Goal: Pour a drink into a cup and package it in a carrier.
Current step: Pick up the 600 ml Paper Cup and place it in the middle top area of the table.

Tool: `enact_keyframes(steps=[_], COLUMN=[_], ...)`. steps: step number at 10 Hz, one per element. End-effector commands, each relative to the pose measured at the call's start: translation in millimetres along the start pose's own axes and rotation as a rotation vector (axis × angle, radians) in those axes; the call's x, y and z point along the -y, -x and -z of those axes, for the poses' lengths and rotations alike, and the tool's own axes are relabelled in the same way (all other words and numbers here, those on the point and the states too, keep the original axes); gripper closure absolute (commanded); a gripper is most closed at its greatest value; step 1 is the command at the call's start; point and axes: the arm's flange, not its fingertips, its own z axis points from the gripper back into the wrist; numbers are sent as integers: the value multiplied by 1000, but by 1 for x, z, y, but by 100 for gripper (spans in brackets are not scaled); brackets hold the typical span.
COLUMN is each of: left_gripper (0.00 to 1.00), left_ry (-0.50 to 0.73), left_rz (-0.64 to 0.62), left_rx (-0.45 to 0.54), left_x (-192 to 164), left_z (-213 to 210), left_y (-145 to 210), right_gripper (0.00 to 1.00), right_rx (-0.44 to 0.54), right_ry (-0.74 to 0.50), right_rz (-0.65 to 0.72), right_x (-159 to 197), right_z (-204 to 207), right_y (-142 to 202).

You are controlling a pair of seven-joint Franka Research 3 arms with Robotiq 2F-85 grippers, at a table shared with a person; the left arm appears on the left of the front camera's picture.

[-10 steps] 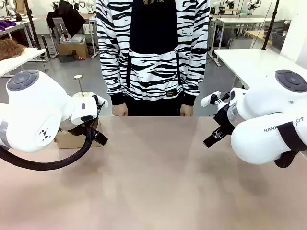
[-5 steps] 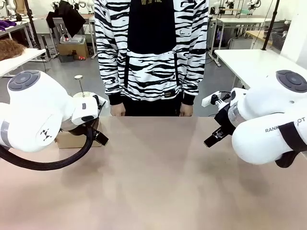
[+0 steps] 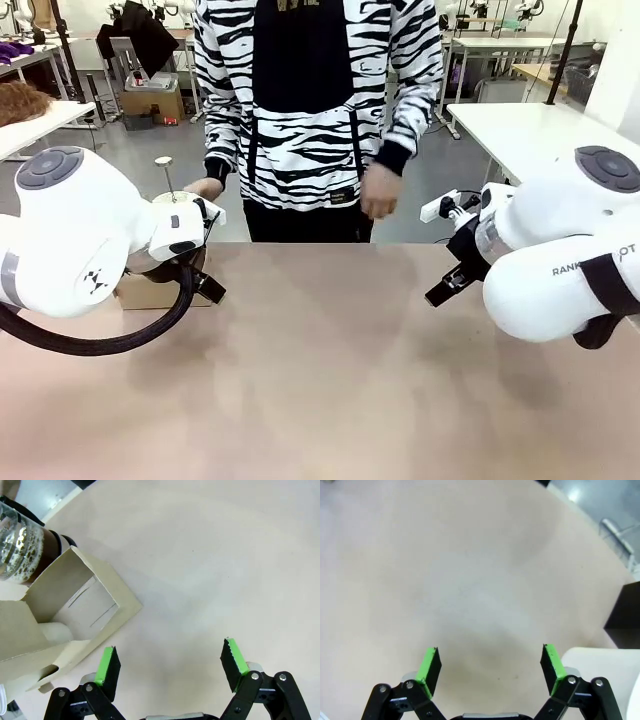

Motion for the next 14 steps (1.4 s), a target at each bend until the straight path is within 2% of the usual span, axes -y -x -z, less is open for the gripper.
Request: enact_keyframes(steps=[1,3,4,6,7,9,10,11,12,14], left_gripper=[0,0,0,0,0,0,0,0,0,0], left_ry=[0,0,0,0,0,0,0,0,0,0], left_rz=[0,0,0,0,0,0,0,0,0,0], left_rx=[0,0,0,0,0,0,0,0,0,0], left_x=[0,0,0,0,0,0,0,0,0,0], left_z=[0,0,0,0,0,0,0,0,0,0], left_y=[0,0,0,0,0,0,0,0,0,0], right_gripper=[0,0,0,0,0,0,0,0,0,0], right_rx=[8,57,92,190,291,445,473,450,448,448], right_ry=[2,-55,-88,-191,-273,-374,-389,-391,-317,-317], right_rz=[1,1,1,-41,-97,-136,-138,-97,-123,-123], right_x=[31,77,103,156,186,224,234,233,225,225], right_z=[-27,-76,-98,-135,-152,-156,-148,-136,-169,-169], right_y=[-20,-38,-35,-2,25,70,83,81,81,81])
